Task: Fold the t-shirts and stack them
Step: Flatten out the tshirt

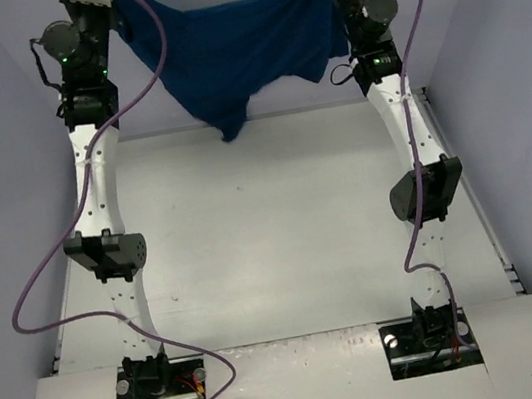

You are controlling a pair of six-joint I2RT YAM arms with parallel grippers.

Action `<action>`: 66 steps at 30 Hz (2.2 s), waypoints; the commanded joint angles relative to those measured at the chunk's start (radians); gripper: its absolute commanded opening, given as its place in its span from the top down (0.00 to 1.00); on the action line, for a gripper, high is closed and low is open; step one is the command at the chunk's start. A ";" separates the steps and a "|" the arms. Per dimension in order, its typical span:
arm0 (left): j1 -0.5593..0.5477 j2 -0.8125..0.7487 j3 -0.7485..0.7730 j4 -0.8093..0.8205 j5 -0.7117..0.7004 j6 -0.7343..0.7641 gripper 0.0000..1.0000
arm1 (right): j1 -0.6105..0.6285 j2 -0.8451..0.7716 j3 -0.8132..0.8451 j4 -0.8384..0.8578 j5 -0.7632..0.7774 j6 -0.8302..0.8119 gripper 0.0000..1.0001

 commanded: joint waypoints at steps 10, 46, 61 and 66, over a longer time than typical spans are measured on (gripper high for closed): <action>0.084 -0.195 -0.195 0.328 0.040 -0.090 1.00 | -0.035 -0.168 -0.227 0.419 0.005 0.037 1.00; 0.116 -0.431 -0.236 0.374 0.066 -0.025 1.00 | -0.025 -0.518 -0.414 0.425 -0.133 0.047 1.00; 0.113 -0.293 -0.226 0.374 0.074 -0.051 1.00 | -0.017 -0.352 -0.424 0.425 -0.148 0.028 1.00; 0.109 -0.170 -0.139 0.371 0.080 0.007 1.00 | -0.001 -0.185 -0.278 0.401 -0.155 0.004 1.00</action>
